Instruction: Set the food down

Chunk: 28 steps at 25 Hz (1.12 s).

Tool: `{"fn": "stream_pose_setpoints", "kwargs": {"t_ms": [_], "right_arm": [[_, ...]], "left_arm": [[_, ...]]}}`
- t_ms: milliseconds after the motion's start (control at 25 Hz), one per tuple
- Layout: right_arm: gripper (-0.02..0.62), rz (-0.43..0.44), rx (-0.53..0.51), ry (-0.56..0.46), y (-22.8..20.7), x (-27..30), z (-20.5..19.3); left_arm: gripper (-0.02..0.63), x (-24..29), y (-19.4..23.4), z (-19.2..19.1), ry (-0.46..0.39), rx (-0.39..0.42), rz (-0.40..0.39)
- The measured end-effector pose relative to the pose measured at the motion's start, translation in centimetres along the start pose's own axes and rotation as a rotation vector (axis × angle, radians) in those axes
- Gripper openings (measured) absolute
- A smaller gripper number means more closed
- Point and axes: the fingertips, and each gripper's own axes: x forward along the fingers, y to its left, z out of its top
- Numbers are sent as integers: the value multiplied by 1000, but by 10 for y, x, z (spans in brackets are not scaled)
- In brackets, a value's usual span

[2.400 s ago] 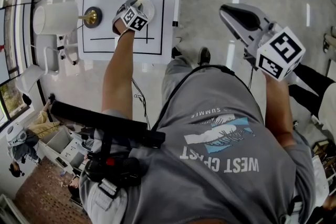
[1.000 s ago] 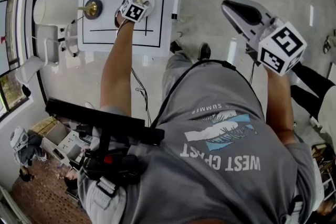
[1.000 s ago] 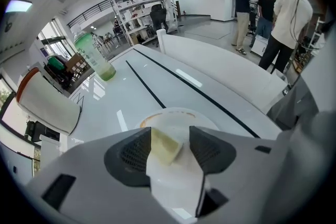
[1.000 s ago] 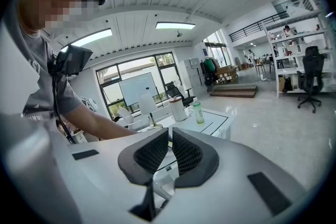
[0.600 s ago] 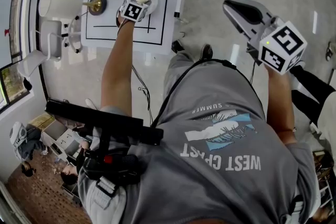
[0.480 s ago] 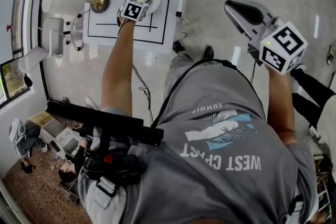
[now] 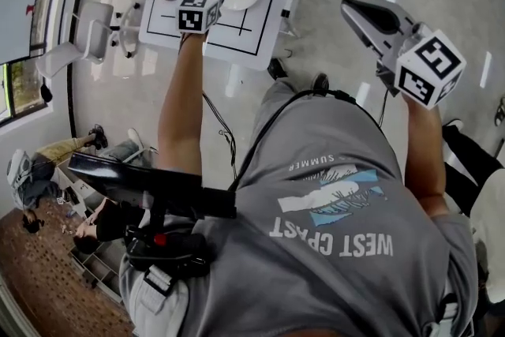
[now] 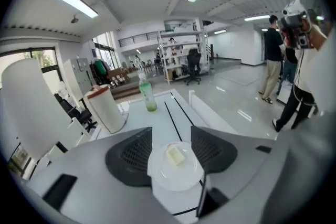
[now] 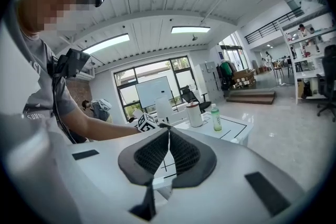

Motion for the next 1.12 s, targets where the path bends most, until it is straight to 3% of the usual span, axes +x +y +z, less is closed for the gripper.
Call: {"fn": "stream_pose_setpoints", "kwargs": {"t_ms": [80, 280, 520, 800, 1000, 1120], "right_arm": [[6, 33, -13, -5, 9, 5, 3], [6, 118, -38, -24, 31, 17, 11], [6, 183, -73, -56, 57, 36, 20], [6, 212, -131, -139, 106, 52, 50], [6, 191, -164, -187, 161, 61, 66], [5, 166, -187, -188, 192, 71, 54]], "left_arm": [[203, -32, 7, 23, -109, -50, 44], [21, -122, 12, 75, -381, -134, 118], [8, -227, 3, 107, -618, -221, 129], [8, -335, 3, 108, -763, -216, 159], [8, -411, 5, 86, -810, -170, 177], [8, -439, 7, 62, -814, -132, 188]]}}
